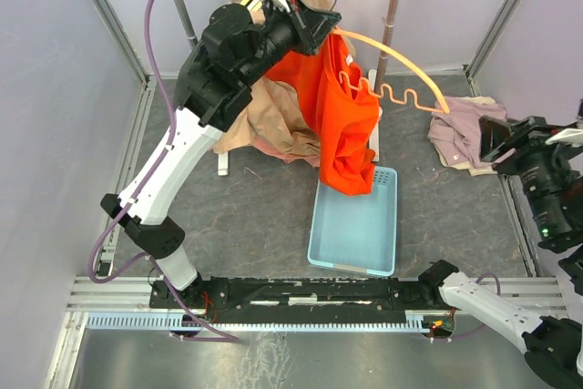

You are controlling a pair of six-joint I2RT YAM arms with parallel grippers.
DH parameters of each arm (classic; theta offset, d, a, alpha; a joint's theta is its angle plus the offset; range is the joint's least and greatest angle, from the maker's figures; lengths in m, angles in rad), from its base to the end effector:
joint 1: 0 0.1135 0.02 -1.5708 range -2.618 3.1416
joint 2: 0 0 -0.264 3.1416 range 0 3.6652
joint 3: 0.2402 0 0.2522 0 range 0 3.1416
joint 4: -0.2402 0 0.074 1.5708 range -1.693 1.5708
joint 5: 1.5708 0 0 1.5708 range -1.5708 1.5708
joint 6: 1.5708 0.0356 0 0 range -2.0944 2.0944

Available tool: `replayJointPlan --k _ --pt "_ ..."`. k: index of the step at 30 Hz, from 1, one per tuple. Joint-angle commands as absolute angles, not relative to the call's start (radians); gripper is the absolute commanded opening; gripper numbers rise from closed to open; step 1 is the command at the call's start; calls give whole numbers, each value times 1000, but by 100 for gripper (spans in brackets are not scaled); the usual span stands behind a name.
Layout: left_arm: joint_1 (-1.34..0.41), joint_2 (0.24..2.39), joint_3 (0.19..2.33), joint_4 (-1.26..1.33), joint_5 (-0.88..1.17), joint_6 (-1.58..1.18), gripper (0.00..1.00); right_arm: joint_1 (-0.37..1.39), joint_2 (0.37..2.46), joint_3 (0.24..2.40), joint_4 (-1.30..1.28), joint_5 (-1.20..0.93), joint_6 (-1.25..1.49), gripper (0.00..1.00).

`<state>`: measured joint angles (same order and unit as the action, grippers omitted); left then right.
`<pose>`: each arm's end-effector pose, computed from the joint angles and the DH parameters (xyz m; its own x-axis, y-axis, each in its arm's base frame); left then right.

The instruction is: Remove the t-shirt from the hanger

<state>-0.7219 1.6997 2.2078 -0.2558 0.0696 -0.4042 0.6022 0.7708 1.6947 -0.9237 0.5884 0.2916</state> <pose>0.2572 -0.2297 0.5742 -0.1069 -0.4286 -0.8971 0.7263 0.5826 -0.3649 0.0392 0.0030 0.5291 -0.0038 0.2876 -0.9578 -0.0133 0.9577 0.2876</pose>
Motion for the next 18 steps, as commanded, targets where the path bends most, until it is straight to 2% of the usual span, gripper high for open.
replayJointPlan --k 1,10,18 --pt "-723 1663 2158 -204 148 -336 3 602 864 1838 -909 556 182 57" --pt "-734 1701 2156 -250 254 -282 3 602 1128 2118 -1024 215 205 65" --pt "-747 1695 2144 -307 321 -207 3 602 1241 2161 -1041 82 266 68"
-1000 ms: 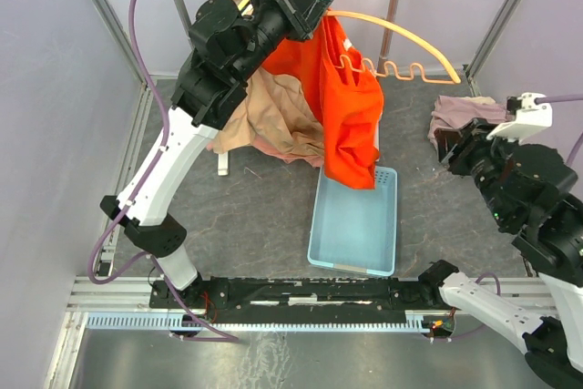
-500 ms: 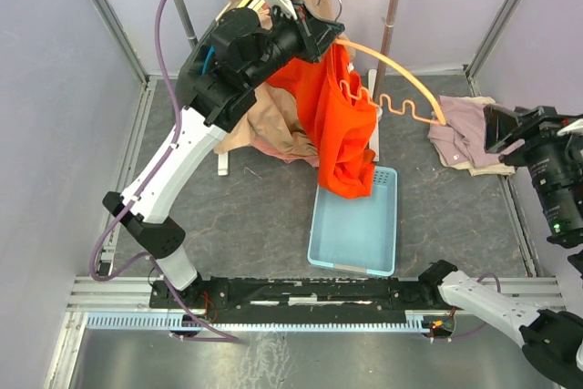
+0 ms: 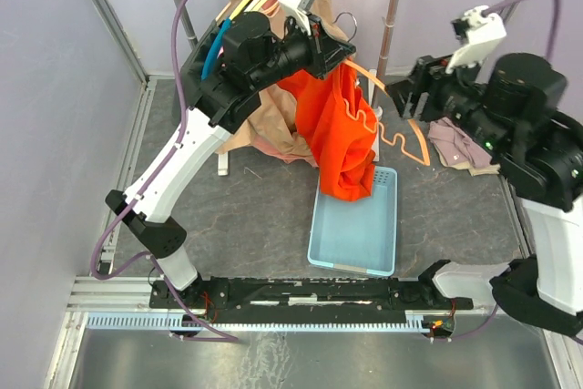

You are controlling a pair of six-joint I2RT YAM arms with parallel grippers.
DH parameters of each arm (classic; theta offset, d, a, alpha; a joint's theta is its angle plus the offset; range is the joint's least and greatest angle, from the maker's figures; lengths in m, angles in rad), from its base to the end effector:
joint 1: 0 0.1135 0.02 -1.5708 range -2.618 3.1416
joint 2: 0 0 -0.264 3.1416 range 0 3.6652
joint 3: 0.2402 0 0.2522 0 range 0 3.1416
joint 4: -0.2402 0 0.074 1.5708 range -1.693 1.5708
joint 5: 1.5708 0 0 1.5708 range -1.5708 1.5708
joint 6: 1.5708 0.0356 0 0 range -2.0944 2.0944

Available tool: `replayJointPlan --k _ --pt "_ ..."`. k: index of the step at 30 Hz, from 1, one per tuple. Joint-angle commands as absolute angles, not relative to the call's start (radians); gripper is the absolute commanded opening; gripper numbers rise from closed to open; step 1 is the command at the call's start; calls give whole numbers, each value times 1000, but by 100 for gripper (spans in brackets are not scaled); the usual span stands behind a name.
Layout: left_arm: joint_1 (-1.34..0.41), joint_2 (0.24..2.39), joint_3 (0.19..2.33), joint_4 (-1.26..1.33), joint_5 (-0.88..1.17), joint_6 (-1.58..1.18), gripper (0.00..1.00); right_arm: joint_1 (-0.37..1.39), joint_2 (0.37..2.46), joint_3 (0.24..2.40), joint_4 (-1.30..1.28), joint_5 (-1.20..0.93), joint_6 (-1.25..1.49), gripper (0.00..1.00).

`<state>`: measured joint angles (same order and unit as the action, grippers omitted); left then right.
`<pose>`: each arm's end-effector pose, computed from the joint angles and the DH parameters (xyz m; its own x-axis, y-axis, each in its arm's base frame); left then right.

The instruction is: Remove the t-shirt from the hanger

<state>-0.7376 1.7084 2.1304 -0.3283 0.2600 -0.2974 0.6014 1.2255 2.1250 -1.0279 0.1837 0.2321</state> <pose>0.2625 -0.2509 0.5402 -0.1797 -0.2193 -0.9590 0.8228 0.5008 -0.2687 0.1225 0.0762 0.5771 -0.1963 0.1396 -0.9706 -0.3717 0.9054 0.2054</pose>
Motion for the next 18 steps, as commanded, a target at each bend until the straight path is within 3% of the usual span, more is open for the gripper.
replayJointPlan --k 1,18 --pt "-751 1691 2134 -308 324 -199 3 602 1250 2159 -1044 68 273 69" --pt "-762 1658 2093 -312 307 -158 3 603 1328 2122 -1104 25 304 67"
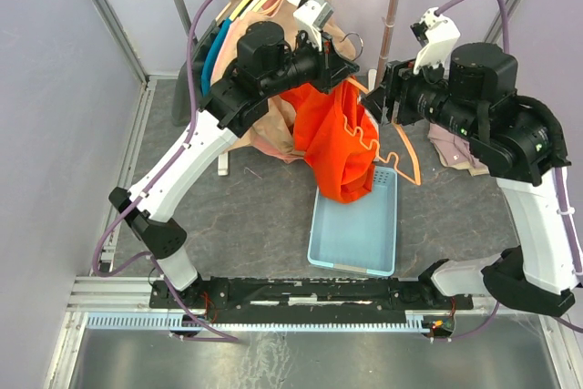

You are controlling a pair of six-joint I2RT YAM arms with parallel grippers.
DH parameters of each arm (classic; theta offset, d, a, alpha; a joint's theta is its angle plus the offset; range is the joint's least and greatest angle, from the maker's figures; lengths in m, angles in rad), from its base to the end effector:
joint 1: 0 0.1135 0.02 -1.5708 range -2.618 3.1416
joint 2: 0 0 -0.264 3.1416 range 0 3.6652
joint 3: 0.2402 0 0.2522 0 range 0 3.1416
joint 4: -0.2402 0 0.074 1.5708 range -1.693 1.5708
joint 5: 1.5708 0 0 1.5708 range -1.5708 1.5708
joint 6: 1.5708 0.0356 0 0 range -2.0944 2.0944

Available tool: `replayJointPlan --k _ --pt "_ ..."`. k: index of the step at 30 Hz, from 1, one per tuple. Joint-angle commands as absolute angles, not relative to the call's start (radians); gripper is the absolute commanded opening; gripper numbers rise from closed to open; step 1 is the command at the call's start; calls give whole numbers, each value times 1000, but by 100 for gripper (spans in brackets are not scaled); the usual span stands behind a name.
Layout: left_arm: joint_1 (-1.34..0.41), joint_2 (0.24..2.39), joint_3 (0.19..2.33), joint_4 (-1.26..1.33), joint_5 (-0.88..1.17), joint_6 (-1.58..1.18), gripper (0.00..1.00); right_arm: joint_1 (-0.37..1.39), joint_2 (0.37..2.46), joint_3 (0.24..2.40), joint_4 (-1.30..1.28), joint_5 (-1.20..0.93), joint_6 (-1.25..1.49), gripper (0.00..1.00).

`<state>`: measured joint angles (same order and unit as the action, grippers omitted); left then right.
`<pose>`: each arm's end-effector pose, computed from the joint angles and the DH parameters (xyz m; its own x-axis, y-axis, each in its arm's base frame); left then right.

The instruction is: Remove the t-shirt from the hanger

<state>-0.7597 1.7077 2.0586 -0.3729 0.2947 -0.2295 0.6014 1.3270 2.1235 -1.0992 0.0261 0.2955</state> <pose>0.2637 -0.2647 0.5132 -0.2133 -0.0976 -0.9721 0.8431 0.4843 -0.2337 0.1566 0.1063 0.5541 -0.3939 0.0828 -0.9154 -0.4498 0.8511 0.2705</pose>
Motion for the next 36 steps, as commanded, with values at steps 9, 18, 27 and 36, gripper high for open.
replayJointPlan --k 9,18,27,36 --pt "-764 1658 2103 -311 305 -167 3 602 1338 2098 -1113 29 293 65" --pt "-775 1650 2091 -285 324 -168 3 601 1338 2063 -1098 31 288 55" --pt "-782 1630 2072 -263 333 -158 3 603 1354 2060 -1083 25 288 39" --pt "-782 1622 2065 -258 328 -160 3 603 1362 2076 -1076 33 295 15"
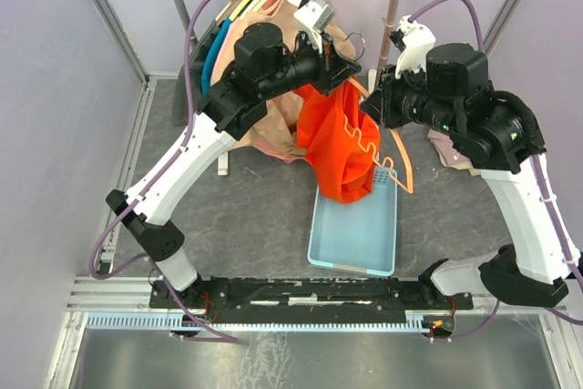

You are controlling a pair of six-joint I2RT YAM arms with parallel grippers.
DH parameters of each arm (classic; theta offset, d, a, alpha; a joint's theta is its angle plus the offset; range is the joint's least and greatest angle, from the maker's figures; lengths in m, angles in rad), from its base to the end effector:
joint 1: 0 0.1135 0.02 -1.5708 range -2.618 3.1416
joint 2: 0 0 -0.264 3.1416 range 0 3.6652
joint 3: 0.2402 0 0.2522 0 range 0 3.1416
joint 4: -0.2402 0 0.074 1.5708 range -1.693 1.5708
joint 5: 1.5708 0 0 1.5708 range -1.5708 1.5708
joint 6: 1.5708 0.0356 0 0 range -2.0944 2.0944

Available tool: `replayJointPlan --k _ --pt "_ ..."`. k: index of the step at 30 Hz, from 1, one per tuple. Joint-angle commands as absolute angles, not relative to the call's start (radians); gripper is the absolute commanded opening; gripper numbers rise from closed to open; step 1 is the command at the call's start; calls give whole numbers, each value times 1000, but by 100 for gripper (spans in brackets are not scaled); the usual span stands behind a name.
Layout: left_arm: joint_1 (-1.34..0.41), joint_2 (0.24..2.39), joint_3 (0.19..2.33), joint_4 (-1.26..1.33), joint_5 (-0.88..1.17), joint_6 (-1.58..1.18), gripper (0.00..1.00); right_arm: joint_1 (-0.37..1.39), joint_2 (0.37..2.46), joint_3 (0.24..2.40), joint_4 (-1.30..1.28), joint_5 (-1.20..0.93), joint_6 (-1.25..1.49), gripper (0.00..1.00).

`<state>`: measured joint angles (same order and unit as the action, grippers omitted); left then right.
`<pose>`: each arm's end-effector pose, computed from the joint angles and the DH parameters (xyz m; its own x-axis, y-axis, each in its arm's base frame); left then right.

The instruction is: Remove the t-shirt from the hanger

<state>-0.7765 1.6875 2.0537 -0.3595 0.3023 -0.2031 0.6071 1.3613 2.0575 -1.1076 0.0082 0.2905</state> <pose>0.2536 -0.2640 0.5202 -0.1731 -0.0999 -0.9798 0.8642 0.4617 -0.1997 0.1768 0.1224 0.5310 -0.4763 0.0179 -0.8791 -0.4466 0.8563 0.2594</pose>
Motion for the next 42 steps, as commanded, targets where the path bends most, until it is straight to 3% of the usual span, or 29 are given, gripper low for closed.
replayJointPlan --k 1,5,9,11,27,42 --pt "-782 1621 2065 -259 326 -163 6 602 1363 2078 -1076 36 296 13" --pt "-782 1620 2065 -271 305 -166 39 602 1356 2082 -1073 64 310 2" --pt "-782 1612 2066 -301 253 -159 59 602 1326 2060 -1036 77 318 1" --pt "-782 1604 2063 -316 229 -152 64 602 1313 2051 -1022 91 322 1" --pt "-782 1466 1802 -290 241 -209 65 602 1296 2117 -1026 144 314 1" --pt "-788 1578 1904 -297 263 -213 64 601 1305 2138 -1012 121 325 1"
